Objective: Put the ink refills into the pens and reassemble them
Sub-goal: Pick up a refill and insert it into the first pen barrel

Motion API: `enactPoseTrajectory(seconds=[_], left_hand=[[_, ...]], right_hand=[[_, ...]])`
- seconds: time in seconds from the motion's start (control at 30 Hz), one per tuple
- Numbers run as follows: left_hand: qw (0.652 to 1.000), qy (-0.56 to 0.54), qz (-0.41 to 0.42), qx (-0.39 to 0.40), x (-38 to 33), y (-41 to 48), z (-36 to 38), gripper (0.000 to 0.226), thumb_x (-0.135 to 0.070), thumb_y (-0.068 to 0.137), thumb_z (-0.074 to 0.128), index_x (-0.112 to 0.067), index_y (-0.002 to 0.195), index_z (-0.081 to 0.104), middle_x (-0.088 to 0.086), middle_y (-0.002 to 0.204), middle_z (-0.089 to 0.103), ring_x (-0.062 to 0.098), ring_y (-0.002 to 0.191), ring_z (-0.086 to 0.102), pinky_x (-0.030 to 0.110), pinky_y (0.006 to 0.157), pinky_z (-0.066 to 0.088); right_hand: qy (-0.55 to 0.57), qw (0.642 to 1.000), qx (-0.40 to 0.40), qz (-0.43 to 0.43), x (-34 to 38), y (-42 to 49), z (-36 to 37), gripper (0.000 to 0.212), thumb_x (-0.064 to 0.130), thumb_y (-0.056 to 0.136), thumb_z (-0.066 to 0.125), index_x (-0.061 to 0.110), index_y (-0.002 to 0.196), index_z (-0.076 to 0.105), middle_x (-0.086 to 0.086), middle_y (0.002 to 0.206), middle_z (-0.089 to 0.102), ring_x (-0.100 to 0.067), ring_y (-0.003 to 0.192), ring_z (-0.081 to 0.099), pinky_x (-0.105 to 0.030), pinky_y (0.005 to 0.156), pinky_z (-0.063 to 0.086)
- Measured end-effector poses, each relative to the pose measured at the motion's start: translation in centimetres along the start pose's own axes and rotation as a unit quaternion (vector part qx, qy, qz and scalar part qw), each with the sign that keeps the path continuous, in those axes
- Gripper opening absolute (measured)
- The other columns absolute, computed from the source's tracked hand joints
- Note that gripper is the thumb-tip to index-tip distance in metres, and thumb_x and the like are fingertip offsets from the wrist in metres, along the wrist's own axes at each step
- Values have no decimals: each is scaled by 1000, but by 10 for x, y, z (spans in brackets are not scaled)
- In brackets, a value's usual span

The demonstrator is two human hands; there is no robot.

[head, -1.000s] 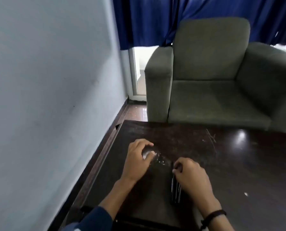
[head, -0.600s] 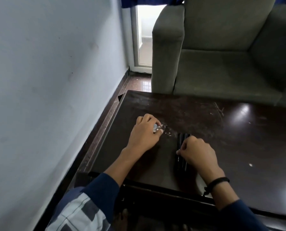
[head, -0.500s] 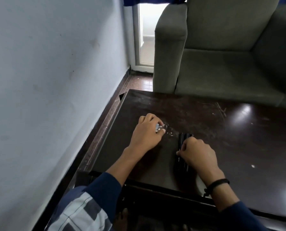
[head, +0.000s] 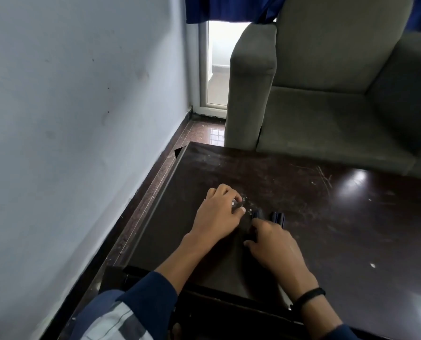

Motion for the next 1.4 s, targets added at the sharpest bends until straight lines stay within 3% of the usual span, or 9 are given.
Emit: enactPoseTrajectory(seconds=[0.17, 0.27, 0.37, 0.47, 0.63, 0.73, 0.83, 1.23, 1.4], left_hand=[[996, -56, -65, 8, -2, 4, 2, 20, -36, 93, 67, -27, 111, 65, -10, 119, 58, 11, 106, 55, 23, 81, 41], [979, -145, -141, 30, 1, 6, -2, 19, -37, 91, 69, -28, 108, 68, -12, 106, 66, 1, 86, 61, 21, 75, 45], [915, -332, -217, 66, 5, 4, -1, 23, -36, 90, 73, -26, 110, 68, -3, 99, 72, 11, 81, 71, 34, 80, 62], [839, -465, -253, 126, -1, 1, -3, 30, -30, 92, 74, -19, 119, 69, 9, 108, 75, 14, 81, 70, 30, 74, 62], [810, -521, -231, 135, -6, 1, -6, 21, -18, 95, 69, -17, 116, 73, 10, 108, 77, 19, 94, 74, 31, 73, 59], [779, -569, -228, 132, -6, 3, -8, 25, -10, 97, 64, -11, 122, 70, 15, 110, 76, 20, 96, 75, 30, 72, 60], [779, -574, -216, 129, -9, 2, -6, 25, -5, 94, 67, -7, 119, 72, 14, 111, 74, 19, 98, 74, 30, 78, 61], [792, -562, -203, 126, -9, 1, -7, 22, -7, 86, 77, 0, 106, 76, 17, 107, 76, 24, 100, 75, 29, 82, 61], [786, -569, -202, 128, -10, 1, -6, 23, -8, 87, 76, 2, 108, 75, 16, 105, 76, 22, 95, 75, 28, 80, 60]], right_hand=[[66, 998, 2, 22, 5, 1, 3, 25, 23, 90, 63, 23, 113, 53, 2, 90, 58, -31, 90, 67, -35, 67, 46], [162, 985, -17, 52, 4, 1, -3, 31, 27, 87, 69, 29, 111, 50, 9, 85, 57, -20, 79, 60, -33, 69, 46], [247, 966, -37, 61, 1, 1, -10, 36, 28, 84, 76, 33, 111, 52, 8, 86, 63, -15, 75, 65, -36, 72, 56], [290, 956, -43, 24, 3, 0, -15, 41, 24, 80, 80, 35, 108, 52, 5, 85, 68, -13, 74, 67, -39, 75, 58], [340, 940, -35, 9, 2, 3, -12, 41, 17, 82, 80, 32, 107, 51, 0, 89, 70, -20, 76, 70, -38, 70, 58], [461, 886, -23, 42, -2, 5, -10, 34, 15, 92, 75, 23, 116, 52, -9, 91, 74, -20, 71, 72, -35, 66, 61], [518, 853, -23, 61, -4, 6, -10, 26, 10, 98, 68, 16, 120, 56, -11, 85, 74, -18, 67, 70, -28, 58, 56], [407, 906, -111, 33, 1, 4, -5, 15, 23, 101, 60, 31, 87, 58, 1, 75, 67, -9, 62, 56, -34, 59, 44], [353, 927, -124, 16, 8, -1, -8, 15, 23, 104, 53, 29, 91, 49, 2, 81, 68, -16, 71, 61, -39, 63, 50]])
Point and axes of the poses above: each hand's wrist, its own y-axis towards the middle knuckle, its own z-axis out of the palm, x = y × z, the point moved 3 cm from there along y, towards the middle knuckle
